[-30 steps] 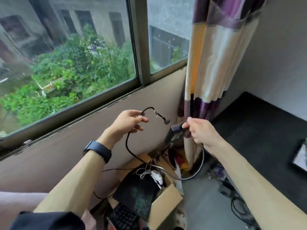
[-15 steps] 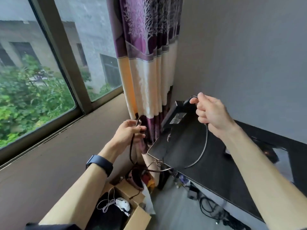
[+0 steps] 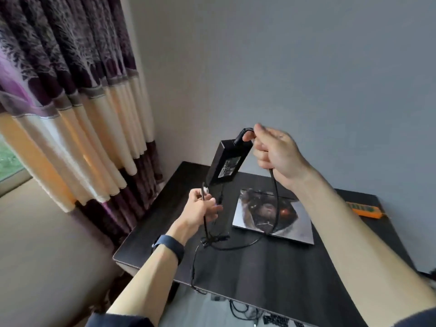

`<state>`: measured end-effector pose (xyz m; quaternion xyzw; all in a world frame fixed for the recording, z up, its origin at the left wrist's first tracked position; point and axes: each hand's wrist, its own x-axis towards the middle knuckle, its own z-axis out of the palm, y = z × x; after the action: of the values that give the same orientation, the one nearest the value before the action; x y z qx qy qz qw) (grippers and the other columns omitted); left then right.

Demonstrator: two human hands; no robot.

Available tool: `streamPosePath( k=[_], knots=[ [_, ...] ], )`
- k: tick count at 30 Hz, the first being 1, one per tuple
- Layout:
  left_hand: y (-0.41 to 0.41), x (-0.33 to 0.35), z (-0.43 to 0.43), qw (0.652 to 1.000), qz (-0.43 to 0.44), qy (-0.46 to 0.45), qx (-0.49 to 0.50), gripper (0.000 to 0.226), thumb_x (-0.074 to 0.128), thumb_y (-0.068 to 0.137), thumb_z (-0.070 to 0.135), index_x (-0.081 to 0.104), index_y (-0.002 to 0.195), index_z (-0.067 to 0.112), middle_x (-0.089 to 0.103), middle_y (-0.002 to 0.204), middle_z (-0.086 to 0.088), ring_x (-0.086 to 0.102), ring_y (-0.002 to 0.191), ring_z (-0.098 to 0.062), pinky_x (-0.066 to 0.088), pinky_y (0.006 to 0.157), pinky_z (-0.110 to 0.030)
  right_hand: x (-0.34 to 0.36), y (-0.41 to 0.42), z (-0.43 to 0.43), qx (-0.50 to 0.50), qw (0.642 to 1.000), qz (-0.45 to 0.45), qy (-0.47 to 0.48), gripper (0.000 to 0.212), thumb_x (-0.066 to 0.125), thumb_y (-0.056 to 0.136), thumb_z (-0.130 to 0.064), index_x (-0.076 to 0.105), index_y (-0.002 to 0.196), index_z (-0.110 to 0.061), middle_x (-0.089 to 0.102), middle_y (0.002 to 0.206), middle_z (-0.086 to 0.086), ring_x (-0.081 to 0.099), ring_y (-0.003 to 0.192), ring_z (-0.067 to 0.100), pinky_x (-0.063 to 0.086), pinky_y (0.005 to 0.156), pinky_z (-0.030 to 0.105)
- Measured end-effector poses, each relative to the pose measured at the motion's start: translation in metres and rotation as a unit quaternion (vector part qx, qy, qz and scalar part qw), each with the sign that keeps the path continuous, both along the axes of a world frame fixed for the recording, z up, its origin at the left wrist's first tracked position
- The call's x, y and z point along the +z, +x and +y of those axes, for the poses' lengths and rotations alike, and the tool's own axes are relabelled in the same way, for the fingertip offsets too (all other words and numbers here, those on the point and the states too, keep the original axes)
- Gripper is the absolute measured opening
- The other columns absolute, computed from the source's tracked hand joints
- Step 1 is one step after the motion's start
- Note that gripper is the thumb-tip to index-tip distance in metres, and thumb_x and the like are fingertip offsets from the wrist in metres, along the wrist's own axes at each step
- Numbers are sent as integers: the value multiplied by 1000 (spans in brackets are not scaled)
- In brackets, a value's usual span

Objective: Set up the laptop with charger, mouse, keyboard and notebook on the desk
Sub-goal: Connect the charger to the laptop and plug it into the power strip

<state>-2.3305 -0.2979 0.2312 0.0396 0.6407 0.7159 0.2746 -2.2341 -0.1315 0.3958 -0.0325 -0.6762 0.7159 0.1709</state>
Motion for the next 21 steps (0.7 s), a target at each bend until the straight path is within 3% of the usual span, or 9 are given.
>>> streamPosePath(
  k=[3, 5, 10, 12, 14, 16, 18, 21],
  knots=[
    [10, -10, 58, 999, -19, -23, -39, 31, 60, 92, -1, 37, 103, 17, 59, 105, -2, 71, 90, -28, 55, 79, -43, -6, 17, 45, -5, 1000, -17, 2, 36, 42, 108, -31, 63, 90, -8, 25, 59, -9, 20, 47, 5, 15, 43, 18],
    [16, -18, 92, 997, -22, -47, -63, 34, 64, 90, -1, 37, 105, 12, 63, 102, -5, 70, 81, -24, 56, 73, -40, -5, 26, 76, -21, 1000, -16, -11, 36, 42, 107, -31, 64, 89, -8, 26, 58, -10, 20, 47, 4, 16, 42, 18],
    [16, -33, 144, 986, 12, -107, -130, 22, 67, 91, 5, 46, 89, 10, 61, 67, -2, 57, 53, -8, 50, 56, -26, -17, 43, 148, -99, 992, -17, -75, 34, 44, 107, -31, 63, 89, -9, 28, 53, -12, 21, 44, 3, 11, 44, 20],
    [11, -32, 166, 980, 37, -118, -159, 18, 64, 93, 7, 51, 84, 13, 61, 74, -4, 57, 58, -7, 46, 59, -25, -29, 49, 185, -151, 982, -24, -112, 34, 44, 107, -32, 63, 90, -9, 28, 52, -13, 20, 42, 3, 10, 44, 21],
    [-3, -30, 182, 979, 44, -114, -160, 14, 64, 94, 10, 51, 95, 10, 61, 91, -14, 62, 73, -17, 50, 66, -33, -46, 51, 220, -202, 968, -38, -146, 34, 43, 107, -33, 64, 91, -10, 29, 51, -13, 20, 40, 3, 11, 41, 19],
    [-22, -30, 196, 979, 40, -119, -163, 29, 65, 93, 12, 47, 111, -2, 63, 99, -24, 69, 76, -29, 59, 67, -39, -72, 52, 251, -246, 950, -63, -181, 34, 43, 107, -34, 64, 94, -10, 31, 49, -13, 21, 38, 2, 14, 37, 17],
    [-42, -27, 209, 970, 75, -151, -177, 31, 67, 92, 14, 49, 107, -6, 63, 88, -26, 68, 62, -24, 56, 53, -32, -100, 51, 274, -275, 933, -95, -212, 34, 42, 107, -35, 64, 94, -12, 32, 49, -13, 21, 38, 2, 15, 35, 17],
    [-80, -24, 239, 952, 147, -204, -176, 26, 72, 89, 12, 48, 93, 4, 58, 67, -11, 57, 44, -11, 44, 41, -23, -141, 41, 307, -309, 905, -148, -251, 34, 40, 107, -35, 63, 96, -13, 34, 49, -12, 21, 38, 4, 16, 33, 18]
  ],
)
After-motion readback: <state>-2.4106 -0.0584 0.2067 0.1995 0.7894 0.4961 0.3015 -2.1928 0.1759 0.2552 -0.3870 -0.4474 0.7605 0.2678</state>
